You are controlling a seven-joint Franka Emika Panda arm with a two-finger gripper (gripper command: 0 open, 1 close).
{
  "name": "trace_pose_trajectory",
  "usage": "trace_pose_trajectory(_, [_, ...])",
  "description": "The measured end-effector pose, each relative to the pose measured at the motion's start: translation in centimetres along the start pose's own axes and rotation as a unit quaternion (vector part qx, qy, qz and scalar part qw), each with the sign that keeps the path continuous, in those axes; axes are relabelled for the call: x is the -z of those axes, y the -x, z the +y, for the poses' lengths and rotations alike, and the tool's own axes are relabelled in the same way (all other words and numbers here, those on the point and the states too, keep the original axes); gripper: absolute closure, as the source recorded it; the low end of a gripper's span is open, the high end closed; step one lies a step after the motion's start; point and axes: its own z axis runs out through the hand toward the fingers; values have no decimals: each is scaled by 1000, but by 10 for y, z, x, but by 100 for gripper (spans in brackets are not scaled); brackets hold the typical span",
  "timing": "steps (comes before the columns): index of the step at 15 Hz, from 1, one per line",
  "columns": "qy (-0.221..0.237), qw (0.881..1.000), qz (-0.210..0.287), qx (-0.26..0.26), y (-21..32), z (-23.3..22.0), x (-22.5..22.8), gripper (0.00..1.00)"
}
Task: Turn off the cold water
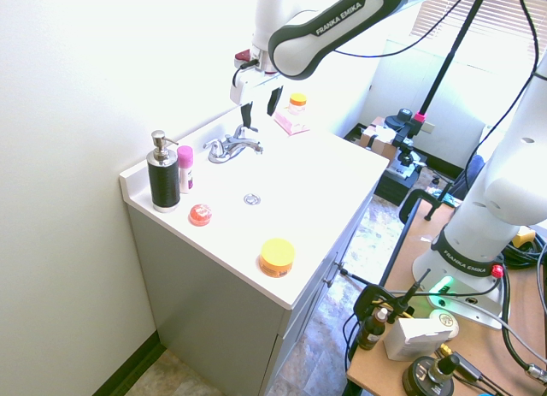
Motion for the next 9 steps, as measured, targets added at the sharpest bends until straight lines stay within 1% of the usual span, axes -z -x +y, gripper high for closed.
trace_pose_trajectory(4, [20, 1000, 1, -8, -17, -1, -22, 0])
trace_pose_trajectory(9, [42, 999, -1, -5, -17, 1, -27, 0])
